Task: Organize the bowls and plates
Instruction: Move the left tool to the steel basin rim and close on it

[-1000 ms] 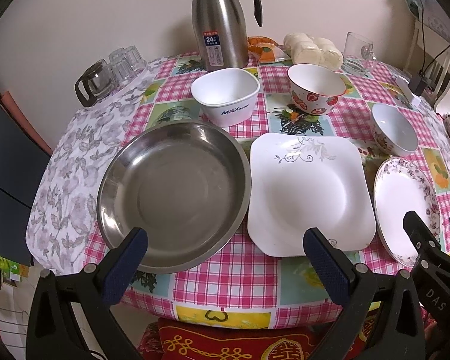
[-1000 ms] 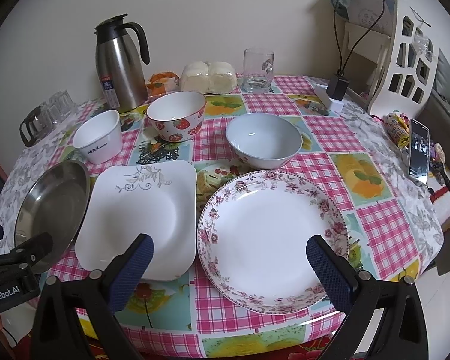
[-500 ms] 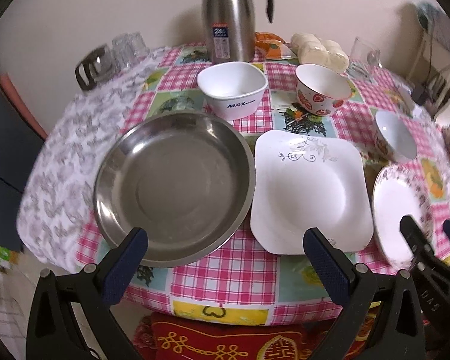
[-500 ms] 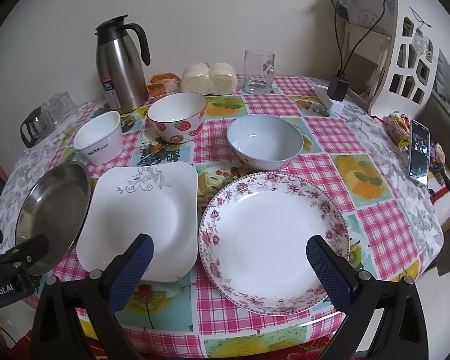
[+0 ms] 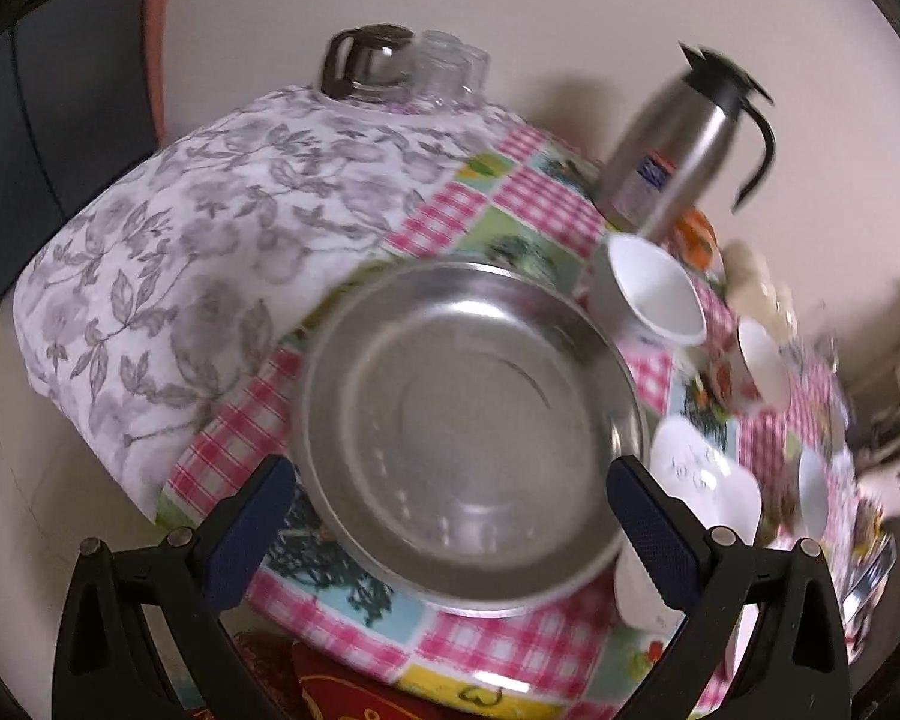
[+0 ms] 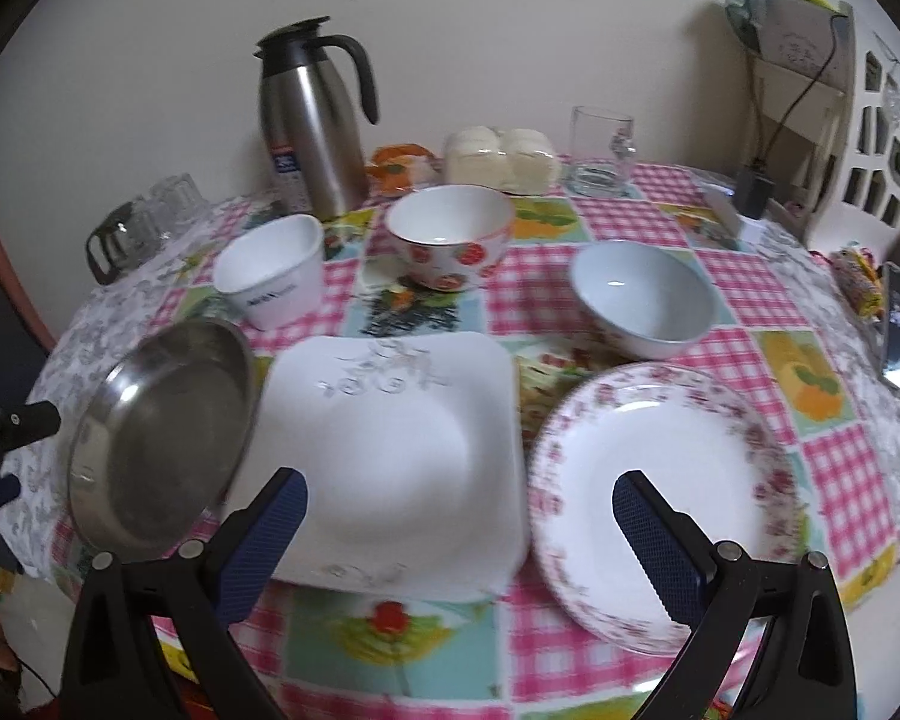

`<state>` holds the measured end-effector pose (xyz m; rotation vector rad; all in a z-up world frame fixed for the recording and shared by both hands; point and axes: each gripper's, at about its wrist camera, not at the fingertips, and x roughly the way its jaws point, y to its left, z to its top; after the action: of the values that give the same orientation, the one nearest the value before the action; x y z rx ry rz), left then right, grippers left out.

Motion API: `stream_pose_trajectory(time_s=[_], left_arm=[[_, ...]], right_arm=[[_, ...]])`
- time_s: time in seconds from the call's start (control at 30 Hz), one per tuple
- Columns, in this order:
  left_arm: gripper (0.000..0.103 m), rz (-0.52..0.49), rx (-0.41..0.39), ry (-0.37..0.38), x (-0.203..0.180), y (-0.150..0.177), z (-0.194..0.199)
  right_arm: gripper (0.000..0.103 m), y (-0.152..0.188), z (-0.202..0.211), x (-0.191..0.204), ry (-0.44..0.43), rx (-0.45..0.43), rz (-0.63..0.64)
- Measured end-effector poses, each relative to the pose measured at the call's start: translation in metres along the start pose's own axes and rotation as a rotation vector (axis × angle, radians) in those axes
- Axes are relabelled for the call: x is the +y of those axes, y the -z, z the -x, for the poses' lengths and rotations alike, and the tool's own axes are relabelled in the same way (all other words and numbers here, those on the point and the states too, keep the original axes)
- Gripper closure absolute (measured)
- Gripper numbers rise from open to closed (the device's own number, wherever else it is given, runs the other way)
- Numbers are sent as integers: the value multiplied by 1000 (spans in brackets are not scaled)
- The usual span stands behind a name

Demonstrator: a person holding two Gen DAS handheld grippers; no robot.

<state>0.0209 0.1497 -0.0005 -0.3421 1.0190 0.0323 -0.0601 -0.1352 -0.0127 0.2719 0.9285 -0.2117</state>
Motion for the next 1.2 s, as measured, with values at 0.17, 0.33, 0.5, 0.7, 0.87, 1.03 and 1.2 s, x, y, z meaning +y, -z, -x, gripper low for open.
stream_pose_trajectory(time_s=[0.17,0.33,0.5,0.7,0.87,1.03,1.2], left_arm=[[0,0,-60,-36,13,-13,-1],[0,2,-28,-62,22,-20,-13],[0,25,-2,-184,31,-26,-28],[0,52,87,-289,40,-27,-58],[0,71,142,-320,45,-27,-80],[0,123,179,-312,54,-27,-94],[5,120,171,-325,53,-30,-104]], right_arm=[[0,-3,-14,20,-68,13,9],[0,-5,-27,37,-108,16,21],[0,-6,-42,49,-119,39,33],[0,-7,-56,65,-120,45,70],[0,-10,-63,80,-117,26,134],[0,-15,-75,88,-134,35,146],[13,-20,-91,97,-159,48,163]])
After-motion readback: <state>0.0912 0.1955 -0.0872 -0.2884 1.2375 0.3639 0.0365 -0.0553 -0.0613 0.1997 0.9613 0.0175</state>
